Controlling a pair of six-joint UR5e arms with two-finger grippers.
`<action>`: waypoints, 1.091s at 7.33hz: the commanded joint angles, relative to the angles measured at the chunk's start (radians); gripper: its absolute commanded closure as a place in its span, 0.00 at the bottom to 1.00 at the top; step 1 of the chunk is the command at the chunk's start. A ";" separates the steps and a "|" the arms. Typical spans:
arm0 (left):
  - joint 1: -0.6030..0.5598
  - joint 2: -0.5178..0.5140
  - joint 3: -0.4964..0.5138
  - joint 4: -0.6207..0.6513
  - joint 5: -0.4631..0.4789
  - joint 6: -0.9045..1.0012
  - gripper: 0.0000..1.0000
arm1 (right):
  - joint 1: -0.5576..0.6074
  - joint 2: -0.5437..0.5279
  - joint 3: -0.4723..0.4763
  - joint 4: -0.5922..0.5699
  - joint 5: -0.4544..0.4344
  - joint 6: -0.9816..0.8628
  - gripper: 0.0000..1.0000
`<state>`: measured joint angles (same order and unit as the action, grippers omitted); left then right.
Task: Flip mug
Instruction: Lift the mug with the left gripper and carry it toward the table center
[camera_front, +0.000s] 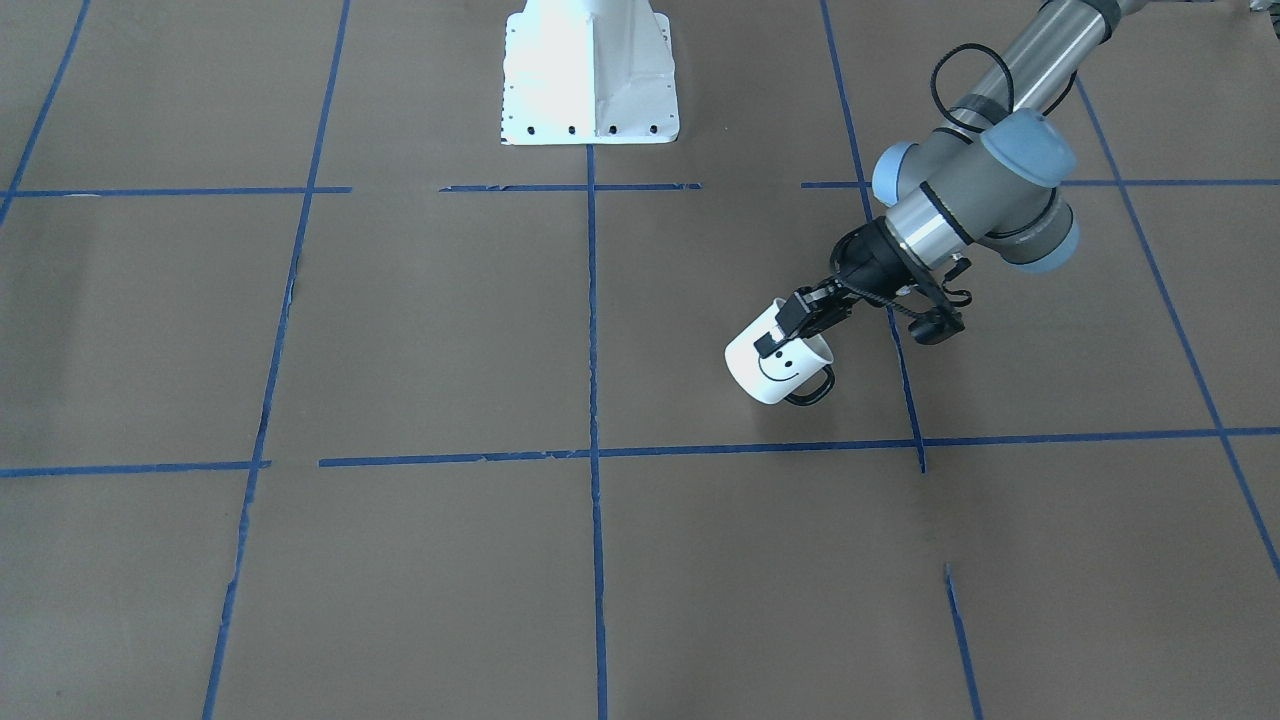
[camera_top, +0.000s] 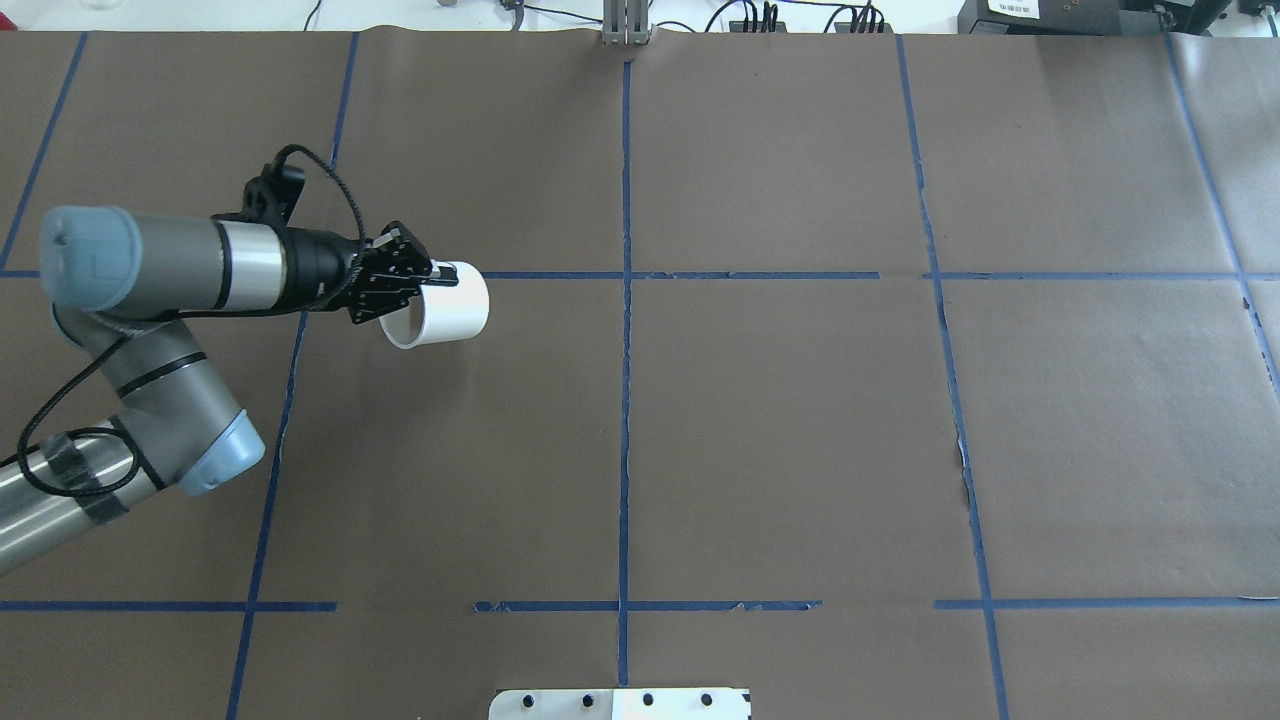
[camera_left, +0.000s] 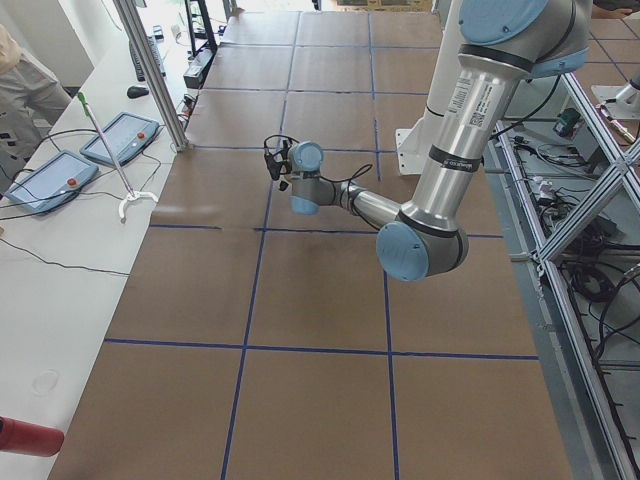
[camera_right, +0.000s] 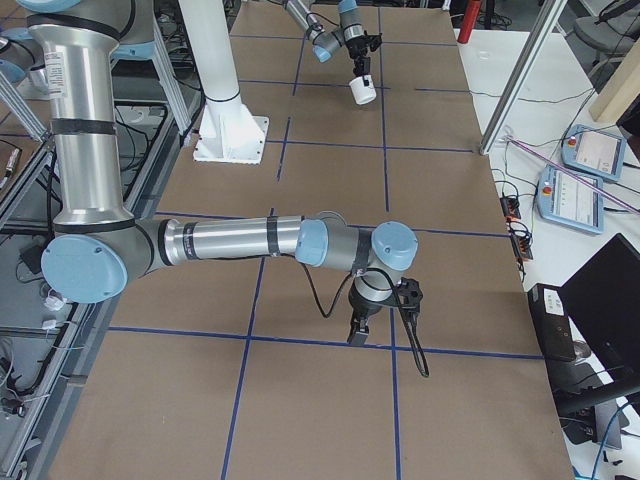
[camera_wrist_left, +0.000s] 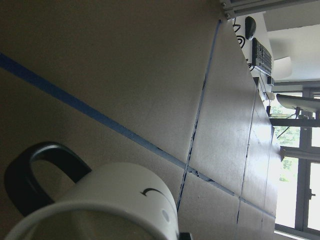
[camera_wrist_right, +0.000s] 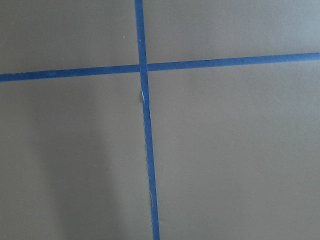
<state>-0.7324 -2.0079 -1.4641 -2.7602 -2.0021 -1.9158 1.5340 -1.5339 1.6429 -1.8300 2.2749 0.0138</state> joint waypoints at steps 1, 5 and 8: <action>0.007 -0.177 -0.018 0.437 -0.061 0.059 1.00 | 0.000 0.000 0.000 0.000 0.000 0.000 0.00; 0.114 -0.469 0.078 0.995 -0.078 0.116 1.00 | 0.000 0.000 0.000 0.000 0.000 0.000 0.00; 0.166 -0.503 0.148 1.010 -0.081 0.115 0.76 | 0.000 0.000 0.000 0.000 0.000 0.000 0.00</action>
<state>-0.5855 -2.5012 -1.3329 -1.7597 -2.0840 -1.8008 1.5340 -1.5340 1.6429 -1.8300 2.2749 0.0138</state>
